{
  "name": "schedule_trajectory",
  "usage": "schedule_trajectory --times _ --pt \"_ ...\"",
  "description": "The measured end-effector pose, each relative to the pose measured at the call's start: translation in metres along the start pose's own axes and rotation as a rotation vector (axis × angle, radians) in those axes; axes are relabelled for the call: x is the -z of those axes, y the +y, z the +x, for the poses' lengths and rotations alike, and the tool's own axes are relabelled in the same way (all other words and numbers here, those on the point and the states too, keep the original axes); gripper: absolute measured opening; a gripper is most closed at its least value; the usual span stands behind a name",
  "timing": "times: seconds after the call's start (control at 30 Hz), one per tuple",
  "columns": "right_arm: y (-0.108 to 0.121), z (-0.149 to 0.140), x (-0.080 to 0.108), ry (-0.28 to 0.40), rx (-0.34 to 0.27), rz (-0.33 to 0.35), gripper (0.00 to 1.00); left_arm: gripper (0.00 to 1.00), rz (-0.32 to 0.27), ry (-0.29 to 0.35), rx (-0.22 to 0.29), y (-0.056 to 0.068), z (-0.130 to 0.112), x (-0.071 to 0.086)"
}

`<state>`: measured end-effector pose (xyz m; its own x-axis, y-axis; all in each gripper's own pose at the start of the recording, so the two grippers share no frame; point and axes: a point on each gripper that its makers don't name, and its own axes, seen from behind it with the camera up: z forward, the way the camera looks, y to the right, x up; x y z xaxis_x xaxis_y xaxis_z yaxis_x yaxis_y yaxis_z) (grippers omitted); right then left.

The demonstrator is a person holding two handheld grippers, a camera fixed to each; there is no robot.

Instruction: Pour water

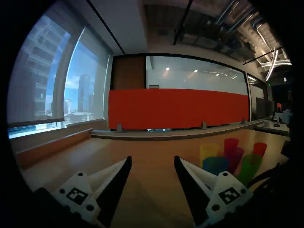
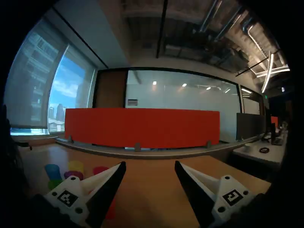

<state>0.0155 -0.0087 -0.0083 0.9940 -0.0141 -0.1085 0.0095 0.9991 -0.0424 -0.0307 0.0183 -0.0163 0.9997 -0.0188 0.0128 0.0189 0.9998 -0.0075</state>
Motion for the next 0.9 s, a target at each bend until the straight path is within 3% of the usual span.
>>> schedule_trajectory --times 0.43,0.9 --pt "0.006 -0.037 -0.005 -0.031 -0.038 -0.004 0.99 0.82 0.0 0.0 0.0 -0.001 0.0 0.0" --pt "0.012 -0.049 -0.007 -0.046 -0.033 -0.007 0.99 0.82 0.0 0.0 0.0 -0.001 0.0 0.0"
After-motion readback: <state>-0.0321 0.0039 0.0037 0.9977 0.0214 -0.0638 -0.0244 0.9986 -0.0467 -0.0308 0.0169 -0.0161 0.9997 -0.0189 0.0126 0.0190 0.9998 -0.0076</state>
